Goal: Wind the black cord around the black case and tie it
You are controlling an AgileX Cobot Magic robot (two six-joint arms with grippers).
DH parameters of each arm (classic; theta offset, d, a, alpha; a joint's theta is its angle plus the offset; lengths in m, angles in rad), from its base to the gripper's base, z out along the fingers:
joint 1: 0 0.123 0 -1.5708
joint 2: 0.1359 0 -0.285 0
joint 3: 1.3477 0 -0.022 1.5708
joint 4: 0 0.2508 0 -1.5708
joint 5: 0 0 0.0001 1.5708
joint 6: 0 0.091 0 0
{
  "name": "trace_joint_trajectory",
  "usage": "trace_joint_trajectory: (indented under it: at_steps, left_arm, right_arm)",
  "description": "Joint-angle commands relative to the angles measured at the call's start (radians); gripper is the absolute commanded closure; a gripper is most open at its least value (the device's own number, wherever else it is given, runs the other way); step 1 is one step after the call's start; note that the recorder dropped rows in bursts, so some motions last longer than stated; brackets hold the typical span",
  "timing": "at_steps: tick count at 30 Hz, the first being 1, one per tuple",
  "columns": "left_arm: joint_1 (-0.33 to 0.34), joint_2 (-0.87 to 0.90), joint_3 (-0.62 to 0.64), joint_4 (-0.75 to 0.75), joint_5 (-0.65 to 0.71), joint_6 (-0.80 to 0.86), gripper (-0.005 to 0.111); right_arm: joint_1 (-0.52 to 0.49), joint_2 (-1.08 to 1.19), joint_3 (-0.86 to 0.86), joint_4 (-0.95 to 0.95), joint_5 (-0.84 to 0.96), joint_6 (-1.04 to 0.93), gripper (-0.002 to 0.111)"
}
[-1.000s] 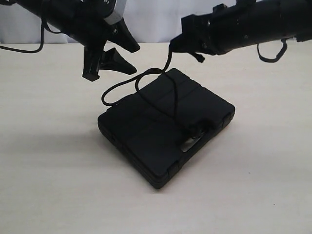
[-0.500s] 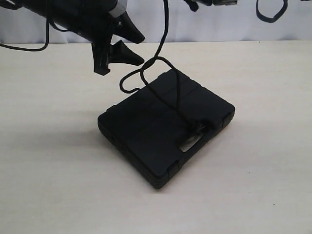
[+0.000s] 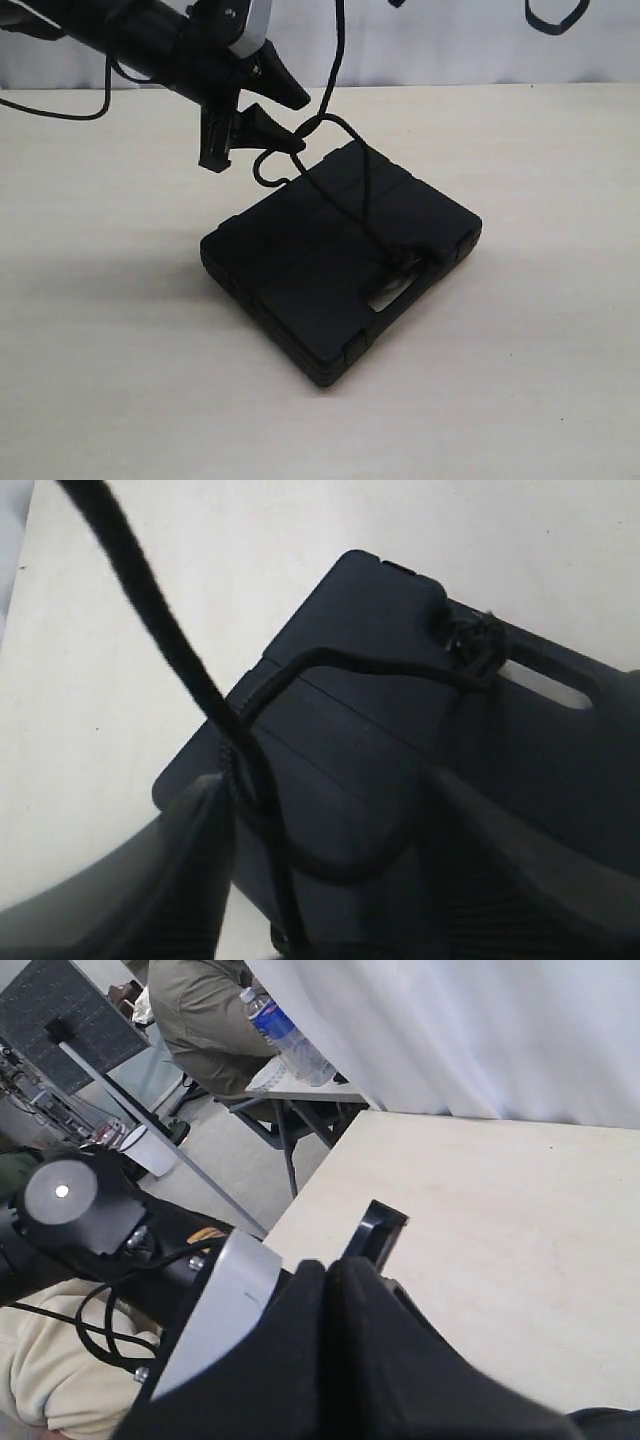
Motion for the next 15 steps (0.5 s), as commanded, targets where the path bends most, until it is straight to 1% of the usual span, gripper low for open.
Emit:
trace_joint_trajectory:
  at_steps: [1, 3, 5, 11, 13, 15]
  left_arm:
    - [0.000, 0.009, 0.001, -0.146, 0.015, 0.076, 0.053]
    - [0.000, 0.009, 0.001, -0.224, 0.035, 0.127, 0.053]
    - [0.000, 0.011, 0.001, -0.253, 0.032, 0.138, 0.053]
    - [0.000, 0.046, 0.001, -0.271, 0.007, 0.138, 0.053]
    - [-0.001, 0.059, 0.001, -0.321, 0.011, 0.138, 0.053]
    - [-0.001, 0.067, 0.001, -0.408, 0.024, 0.138, 0.053]
  right_arm:
    - [0.000, -0.004, -0.005, -0.019, 0.005, -0.022, 0.104]
    - [0.000, -0.004, -0.005, -0.036, 0.005, -0.022, 0.104]
    - [0.000, -0.004, -0.005, -0.041, 0.005, -0.020, 0.104]
    - [0.000, -0.004, -0.005, -0.041, 0.021, -0.020, 0.104]
    - [0.000, -0.004, -0.005, -0.041, 0.031, -0.020, 0.104]
    - [0.000, -0.004, -0.005, -0.045, 0.034, -0.020, 0.104]
